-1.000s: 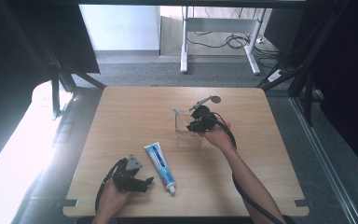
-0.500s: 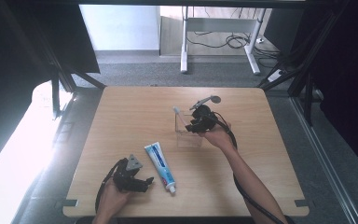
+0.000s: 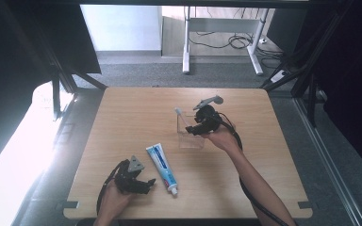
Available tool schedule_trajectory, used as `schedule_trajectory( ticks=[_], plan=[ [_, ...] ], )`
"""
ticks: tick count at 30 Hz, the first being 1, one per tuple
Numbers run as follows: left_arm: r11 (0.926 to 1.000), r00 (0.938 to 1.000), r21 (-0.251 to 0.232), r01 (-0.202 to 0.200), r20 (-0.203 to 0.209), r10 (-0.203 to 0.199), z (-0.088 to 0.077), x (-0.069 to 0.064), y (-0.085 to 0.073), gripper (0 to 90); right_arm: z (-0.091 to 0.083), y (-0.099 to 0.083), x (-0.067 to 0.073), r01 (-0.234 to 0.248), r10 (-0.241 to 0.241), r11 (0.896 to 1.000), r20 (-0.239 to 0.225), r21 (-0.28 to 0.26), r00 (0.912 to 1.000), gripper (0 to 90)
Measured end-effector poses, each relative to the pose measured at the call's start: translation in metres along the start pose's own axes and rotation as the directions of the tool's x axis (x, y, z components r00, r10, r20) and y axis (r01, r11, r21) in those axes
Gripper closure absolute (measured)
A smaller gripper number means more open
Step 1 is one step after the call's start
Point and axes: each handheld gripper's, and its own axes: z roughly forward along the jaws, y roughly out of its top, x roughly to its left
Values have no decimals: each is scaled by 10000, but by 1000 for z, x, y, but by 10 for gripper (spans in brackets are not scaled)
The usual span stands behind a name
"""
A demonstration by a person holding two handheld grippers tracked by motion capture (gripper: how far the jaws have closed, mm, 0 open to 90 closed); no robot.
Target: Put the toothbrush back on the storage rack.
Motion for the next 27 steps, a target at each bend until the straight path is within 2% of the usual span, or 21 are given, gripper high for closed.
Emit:
schedule_trajectory(
  ticks=[5,12,15,17,22,27],
  plan=[
    [10000,10000,-20,12,5,-12,0,0,0,130,-9,0,3,25,-27,9996,-64,-293,10000,287],
    [10000,10000,-59,26,7,-26,1,-1,0,131,-18,-4,6,144,-143,9990,21,-425,9999,143],
    [10000,10000,-63,27,-1,-27,1,-1,0,131,-21,-7,7,224,-222,9987,34,-450,9997,124],
    [10000,10000,-97,20,-4,-20,0,-1,0,131,-23,-9,7,140,-141,9985,-9,-525,9999,79],
    [9999,10000,-155,57,9,-57,0,0,0,131,-26,-15,8,177,-175,9992,47,-368,9998,10],
    [9999,10000,-163,58,14,-58,0,0,0,131,-30,-21,8,253,-249,9992,112,-318,9996,0]
  ],
)
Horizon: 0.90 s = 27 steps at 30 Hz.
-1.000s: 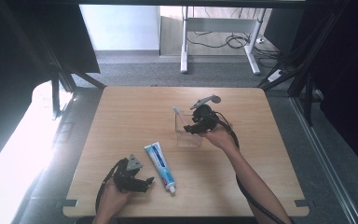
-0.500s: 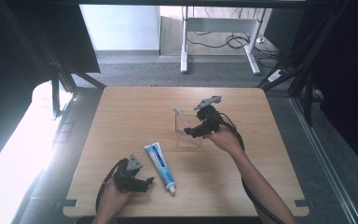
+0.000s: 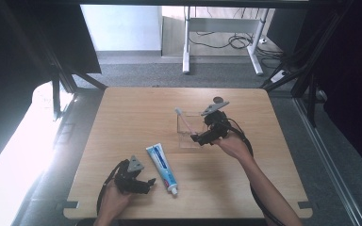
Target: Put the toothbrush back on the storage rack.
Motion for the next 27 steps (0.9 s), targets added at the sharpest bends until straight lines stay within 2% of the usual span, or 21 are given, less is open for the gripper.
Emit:
schedule_trajectory(
  ticks=[14,22,27],
  plan=[
    [10000,10000,-51,57,32,-57,0,0,0,130,-16,-17,4,216,-215,9997,179,-73,9996,0],
    [9995,9999,-269,141,70,-139,0,0,-1,129,-20,-29,4,214,-213,9998,278,-37,9994,0],
    [9989,9993,-335,331,174,-325,-2,2,-1,129,-24,-36,5,196,-195,9998,279,-33,9994,0]
  ],
)
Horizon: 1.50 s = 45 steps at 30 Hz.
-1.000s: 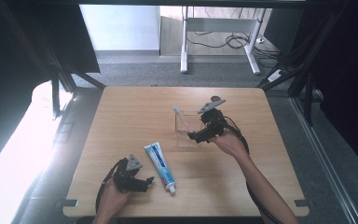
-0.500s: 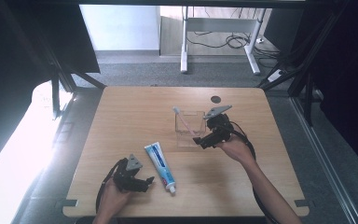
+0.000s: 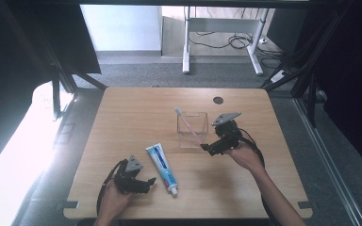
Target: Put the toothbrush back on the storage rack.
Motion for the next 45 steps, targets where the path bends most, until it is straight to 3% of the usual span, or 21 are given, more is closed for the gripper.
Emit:
schedule_trajectory(
  ticks=[18,45],
  plan=[
    [9999,10000,-109,49,58,-48,0,1,-1,129,-18,-34,5,-46,46,10000,104,14,9999,0],
    [9998,9999,-209,53,159,-50,-1,0,1,129,-59,-91,7,-984,1009,9936,445,-561,9939,0]
  ],
)
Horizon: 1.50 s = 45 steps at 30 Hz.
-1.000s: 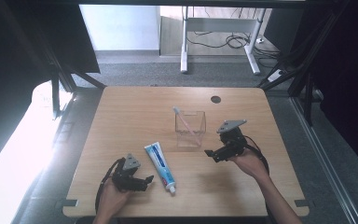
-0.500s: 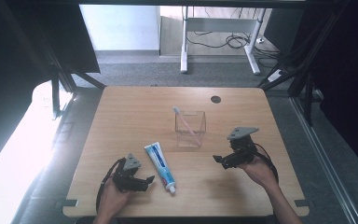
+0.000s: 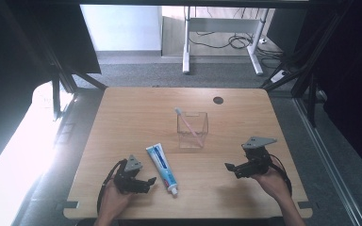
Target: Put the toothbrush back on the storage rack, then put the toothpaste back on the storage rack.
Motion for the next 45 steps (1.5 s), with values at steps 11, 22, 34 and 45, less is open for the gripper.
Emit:
schedule_trajectory(
  ticks=[11,22,34,45],
  plan=[
    [10000,10000,50,-57,-74,57,0,-2,0,130,-5,-27,5,-384,389,9990,236,-223,9990,0],
    [9996,9998,257,-145,-154,149,2,-2,0,131,3,-56,8,-897,902,9953,122,-363,9958,0],
    [9999,9997,162,-52,-245,56,-4,-3,5,135,6,-73,8,-877,882,9961,381,-132,9954,0],
    [9999,10000,85,-78,45,78,-8,-6,12,198,8,-80,5,-735,728,9973,668,79,9951,0]
  ],
)
